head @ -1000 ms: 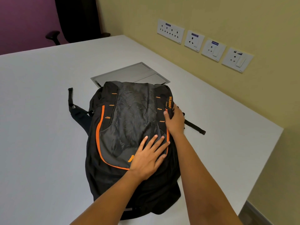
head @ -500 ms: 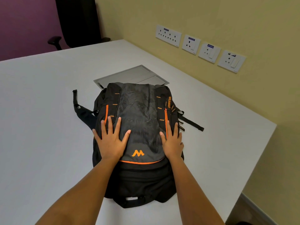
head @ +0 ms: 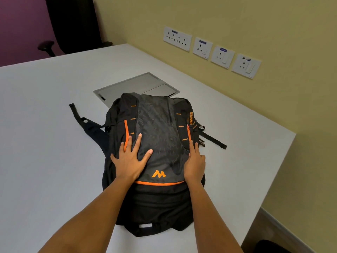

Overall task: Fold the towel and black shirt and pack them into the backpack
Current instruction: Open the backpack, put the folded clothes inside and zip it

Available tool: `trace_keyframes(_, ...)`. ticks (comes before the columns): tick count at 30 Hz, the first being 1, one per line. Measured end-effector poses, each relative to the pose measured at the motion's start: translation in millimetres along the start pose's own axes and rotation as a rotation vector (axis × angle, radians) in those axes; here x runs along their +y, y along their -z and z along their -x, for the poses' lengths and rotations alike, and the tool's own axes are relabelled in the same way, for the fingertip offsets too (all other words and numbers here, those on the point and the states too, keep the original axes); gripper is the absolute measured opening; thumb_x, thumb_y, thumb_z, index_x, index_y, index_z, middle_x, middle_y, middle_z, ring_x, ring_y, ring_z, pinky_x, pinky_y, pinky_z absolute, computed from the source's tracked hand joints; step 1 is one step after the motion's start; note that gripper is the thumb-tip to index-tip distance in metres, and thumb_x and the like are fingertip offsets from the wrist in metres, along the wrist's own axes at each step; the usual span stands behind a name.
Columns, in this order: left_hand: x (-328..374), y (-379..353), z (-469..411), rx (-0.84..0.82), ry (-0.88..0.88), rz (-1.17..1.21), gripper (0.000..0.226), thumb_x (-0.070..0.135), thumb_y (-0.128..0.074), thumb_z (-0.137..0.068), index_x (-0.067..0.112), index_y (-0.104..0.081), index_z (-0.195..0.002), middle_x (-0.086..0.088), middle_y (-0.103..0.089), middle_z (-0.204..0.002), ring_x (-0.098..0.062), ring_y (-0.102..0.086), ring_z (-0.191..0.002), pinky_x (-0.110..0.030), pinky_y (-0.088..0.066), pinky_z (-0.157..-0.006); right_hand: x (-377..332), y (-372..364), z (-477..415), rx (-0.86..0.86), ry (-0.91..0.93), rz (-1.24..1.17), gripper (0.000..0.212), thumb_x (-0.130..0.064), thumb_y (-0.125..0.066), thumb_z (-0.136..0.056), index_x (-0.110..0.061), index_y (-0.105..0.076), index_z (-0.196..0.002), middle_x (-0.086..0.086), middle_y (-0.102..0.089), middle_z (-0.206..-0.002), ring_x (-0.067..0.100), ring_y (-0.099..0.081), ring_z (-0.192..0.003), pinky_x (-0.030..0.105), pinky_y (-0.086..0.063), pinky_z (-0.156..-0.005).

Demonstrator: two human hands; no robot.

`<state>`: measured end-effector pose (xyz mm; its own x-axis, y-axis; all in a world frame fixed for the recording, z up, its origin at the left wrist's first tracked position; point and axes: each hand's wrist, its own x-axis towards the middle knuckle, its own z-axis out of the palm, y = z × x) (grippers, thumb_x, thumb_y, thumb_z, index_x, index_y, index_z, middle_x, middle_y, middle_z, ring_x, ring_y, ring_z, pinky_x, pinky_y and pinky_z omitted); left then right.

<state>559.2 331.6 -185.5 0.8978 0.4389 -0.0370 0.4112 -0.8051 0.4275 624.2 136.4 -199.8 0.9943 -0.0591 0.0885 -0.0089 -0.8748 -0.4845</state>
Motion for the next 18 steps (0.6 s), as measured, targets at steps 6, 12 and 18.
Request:
trace_keyframes(6,45,-20,3,-0.052,-0.143,0.016,0.082,0.084,-0.005,-0.069,0.053,0.008,-0.144,0.010,0.002,-0.160,-0.024,-0.004,-0.147,-0.064,-0.007,-0.111,44,24,12,0.115,-0.146,-0.004,0.066,0.001,-0.041,-0.096,-0.030,-0.018,-0.150,-0.002,-0.022,-0.157,0.018,-0.047,-0.096,0.025,-0.045,-0.075)
trace_keyframes(12,108,-38,-15,-0.258,-0.332,-0.006,0.068,0.069,-0.026,-0.090,0.049,0.009,-0.145,0.008,0.005,-0.160,-0.024,0.000,-0.148,-0.063,-0.003,-0.112,83,53,9,0.282,-0.339,-0.043,0.068,0.007,-0.042,-0.091,-0.026,-0.027,-0.149,0.004,-0.028,-0.155,0.025,-0.047,-0.094,0.034,-0.044,-0.080)
trace_keyframes(18,144,-49,-2,-0.215,-0.505,-0.080,0.064,0.066,-0.006,-0.090,0.042,0.007,-0.148,0.007,0.007,-0.160,-0.019,0.008,-0.147,-0.058,0.002,-0.114,97,72,10,0.377,-0.394,0.050,0.065,0.003,-0.056,-0.085,-0.025,-0.039,-0.142,0.011,-0.028,-0.154,0.039,-0.041,-0.127,0.051,-0.040,-0.094)
